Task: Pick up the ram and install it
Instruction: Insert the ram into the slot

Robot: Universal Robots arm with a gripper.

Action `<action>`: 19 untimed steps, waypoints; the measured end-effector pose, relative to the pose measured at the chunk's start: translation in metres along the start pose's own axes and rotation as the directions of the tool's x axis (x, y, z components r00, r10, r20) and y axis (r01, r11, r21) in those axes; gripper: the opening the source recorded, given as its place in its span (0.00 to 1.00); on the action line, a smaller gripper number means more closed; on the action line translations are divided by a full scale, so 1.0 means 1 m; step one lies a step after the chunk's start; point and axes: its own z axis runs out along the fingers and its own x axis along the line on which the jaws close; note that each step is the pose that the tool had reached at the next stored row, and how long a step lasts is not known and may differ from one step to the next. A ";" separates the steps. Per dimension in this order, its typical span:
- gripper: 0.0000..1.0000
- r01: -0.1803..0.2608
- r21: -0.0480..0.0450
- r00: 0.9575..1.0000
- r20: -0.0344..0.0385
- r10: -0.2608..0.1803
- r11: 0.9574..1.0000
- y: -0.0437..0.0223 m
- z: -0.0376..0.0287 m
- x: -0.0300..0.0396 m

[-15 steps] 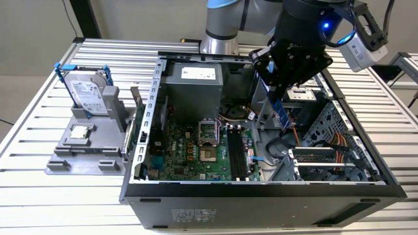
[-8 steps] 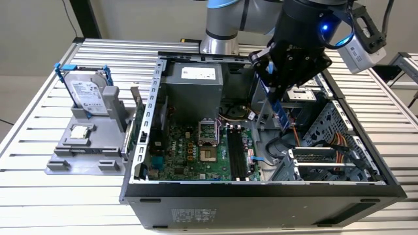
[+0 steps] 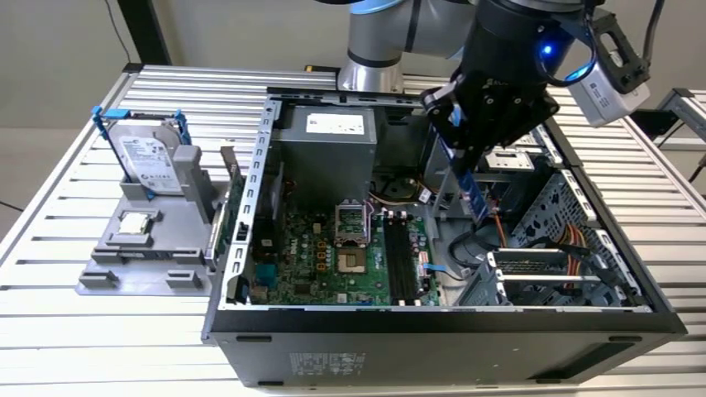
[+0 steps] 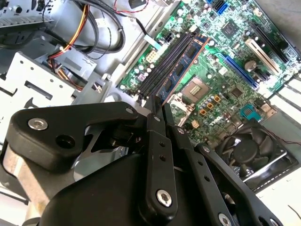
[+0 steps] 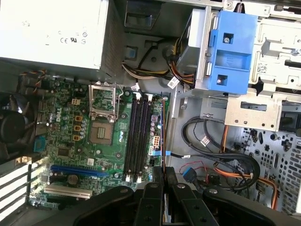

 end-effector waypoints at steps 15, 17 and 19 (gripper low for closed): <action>0.00 0.000 0.000 1.000 0.000 0.000 1.000 0.0000 0.0041 0.0000; 0.00 0.000 0.000 1.000 0.000 0.000 1.000 0.0000 0.0046 0.0000; 0.00 0.000 0.000 1.000 0.000 0.000 1.000 0.0000 0.0051 0.0000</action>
